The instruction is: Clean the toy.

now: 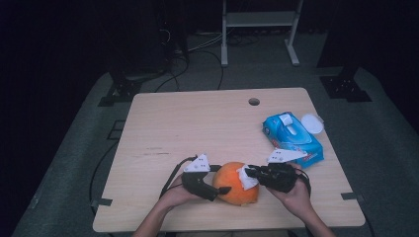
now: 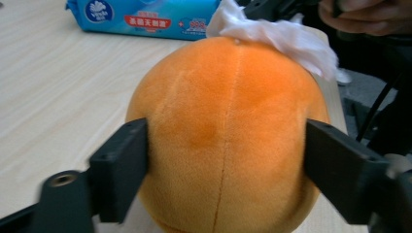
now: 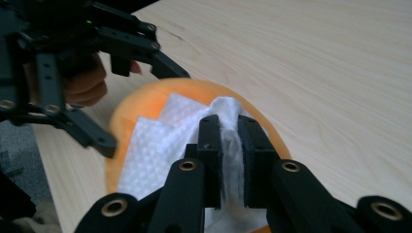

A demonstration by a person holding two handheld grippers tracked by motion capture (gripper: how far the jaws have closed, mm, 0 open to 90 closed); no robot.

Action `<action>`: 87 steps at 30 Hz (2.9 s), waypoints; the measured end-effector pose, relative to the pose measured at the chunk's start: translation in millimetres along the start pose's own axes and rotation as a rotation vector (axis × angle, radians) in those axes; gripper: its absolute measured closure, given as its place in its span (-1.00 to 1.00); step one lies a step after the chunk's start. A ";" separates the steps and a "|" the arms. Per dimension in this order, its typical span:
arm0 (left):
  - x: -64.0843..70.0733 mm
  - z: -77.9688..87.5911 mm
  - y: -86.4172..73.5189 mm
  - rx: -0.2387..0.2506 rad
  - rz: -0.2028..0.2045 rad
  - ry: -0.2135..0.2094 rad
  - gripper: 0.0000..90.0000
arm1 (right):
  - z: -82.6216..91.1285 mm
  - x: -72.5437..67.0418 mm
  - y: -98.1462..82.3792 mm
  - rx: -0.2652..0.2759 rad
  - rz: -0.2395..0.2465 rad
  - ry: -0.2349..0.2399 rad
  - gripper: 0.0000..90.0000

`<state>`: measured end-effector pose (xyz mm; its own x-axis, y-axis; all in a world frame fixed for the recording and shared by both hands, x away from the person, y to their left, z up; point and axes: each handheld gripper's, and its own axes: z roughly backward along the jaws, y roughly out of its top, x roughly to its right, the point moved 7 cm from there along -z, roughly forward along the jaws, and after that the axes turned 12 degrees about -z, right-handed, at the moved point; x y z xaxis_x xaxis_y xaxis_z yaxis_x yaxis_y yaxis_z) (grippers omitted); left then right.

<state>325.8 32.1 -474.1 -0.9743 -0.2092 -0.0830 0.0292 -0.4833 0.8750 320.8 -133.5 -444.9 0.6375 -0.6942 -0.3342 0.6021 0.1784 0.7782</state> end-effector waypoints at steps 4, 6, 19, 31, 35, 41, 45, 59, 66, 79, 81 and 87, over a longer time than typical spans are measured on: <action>5.6 -0.1 9.9 0.009 -0.030 0.027 -0.42 | 1.1 -16.1 6.5 0.023 0.048 0.007 0.78; 6.9 -0.7 12.1 0.024 -0.039 0.029 -0.48 | 3.0 -13.1 6.4 0.023 0.055 0.003 0.78; 18.9 -8.5 32.6 0.053 -0.101 0.077 -0.53 | 11.4 -18.8 12.9 0.051 0.070 -0.002 0.78; 21.0 -14.9 34.8 0.024 -0.077 0.104 -0.48 | 12.2 -21.9 13.7 0.060 0.088 -0.028 0.79; 29.2 -17.1 38.9 0.002 -0.144 0.114 -0.48 | 8.6 -45.1 12.7 0.043 0.136 0.017 0.79; 30.7 -17.1 37.9 -0.007 -0.188 0.118 -0.48 | 10.9 -39.4 13.9 0.041 0.108 0.038 0.79; 25.0 -13.9 28.7 -0.015 -0.165 0.095 -0.48 | 15.0 -16.9 12.6 0.048 0.070 -0.011 0.79; 9.6 -6.3 11.3 -0.047 -0.064 0.025 -0.52 | 1.7 -14.0 0.1 0.001 0.073 -0.005 0.78; 7.8 -3.4 14.4 -0.002 -0.034 -0.006 -0.76 | 1.5 -4.3 -4.4 0.003 0.023 -0.010 0.78; 3.7 -0.3 4.2 -0.032 -0.012 -0.025 -0.60 | 0.7 14.2 -11.2 -0.016 -0.025 -0.025 0.78; 5.8 -2.0 9.4 -0.014 -0.036 -0.011 -0.72 | -0.1 11.8 -10.3 -0.011 -0.026 -0.024 0.78; 4.4 -1.2 4.3 -0.042 -0.028 -0.018 -0.51 | -0.1 11.8 -10.5 -0.001 -0.019 -0.022 0.78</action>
<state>321.9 28.1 -471.2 -0.9787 -0.1802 -0.0984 0.0108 -0.5240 0.8517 322.0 -143.5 -457.1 0.6154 -0.7123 -0.3374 0.6146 0.1657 0.7712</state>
